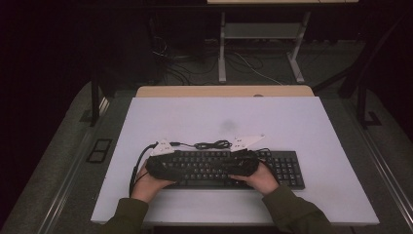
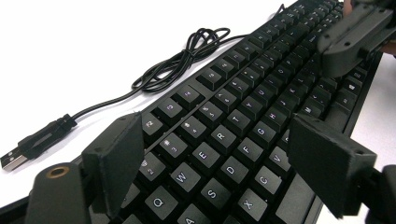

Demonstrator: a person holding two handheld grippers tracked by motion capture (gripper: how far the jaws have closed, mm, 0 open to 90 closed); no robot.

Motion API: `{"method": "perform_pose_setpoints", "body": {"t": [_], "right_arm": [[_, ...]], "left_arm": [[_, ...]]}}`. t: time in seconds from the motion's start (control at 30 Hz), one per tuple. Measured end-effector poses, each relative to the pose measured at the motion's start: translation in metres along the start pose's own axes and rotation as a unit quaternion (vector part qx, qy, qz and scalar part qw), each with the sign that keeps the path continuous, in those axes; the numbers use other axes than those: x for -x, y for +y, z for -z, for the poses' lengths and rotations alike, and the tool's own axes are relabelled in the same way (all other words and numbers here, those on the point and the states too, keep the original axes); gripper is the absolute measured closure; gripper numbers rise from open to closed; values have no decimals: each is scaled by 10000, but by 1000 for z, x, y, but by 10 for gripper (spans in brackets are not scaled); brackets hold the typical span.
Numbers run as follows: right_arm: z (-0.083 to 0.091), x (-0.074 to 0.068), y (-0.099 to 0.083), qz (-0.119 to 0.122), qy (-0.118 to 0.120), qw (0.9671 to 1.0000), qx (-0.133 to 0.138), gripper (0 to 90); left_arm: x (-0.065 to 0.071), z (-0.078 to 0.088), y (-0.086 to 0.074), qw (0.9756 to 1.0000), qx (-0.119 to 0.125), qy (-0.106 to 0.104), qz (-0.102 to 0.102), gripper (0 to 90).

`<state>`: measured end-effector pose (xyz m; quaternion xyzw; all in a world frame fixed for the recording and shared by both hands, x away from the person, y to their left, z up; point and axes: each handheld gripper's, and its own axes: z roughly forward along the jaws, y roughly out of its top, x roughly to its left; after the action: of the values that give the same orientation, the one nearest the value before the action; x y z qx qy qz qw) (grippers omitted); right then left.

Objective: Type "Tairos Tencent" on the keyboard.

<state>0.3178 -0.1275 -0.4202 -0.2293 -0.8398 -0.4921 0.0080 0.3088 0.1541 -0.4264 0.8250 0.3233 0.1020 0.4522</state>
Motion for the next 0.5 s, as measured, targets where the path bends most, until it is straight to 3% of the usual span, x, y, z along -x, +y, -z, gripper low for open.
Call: {"method": "perform_pose_setpoints", "body": {"t": [0.5], "right_arm": [[-19,-7,-6,102,2,9988,-474,894]], "left_arm": [[1,-1,0,10000,-16,-18,-14,171]]}}
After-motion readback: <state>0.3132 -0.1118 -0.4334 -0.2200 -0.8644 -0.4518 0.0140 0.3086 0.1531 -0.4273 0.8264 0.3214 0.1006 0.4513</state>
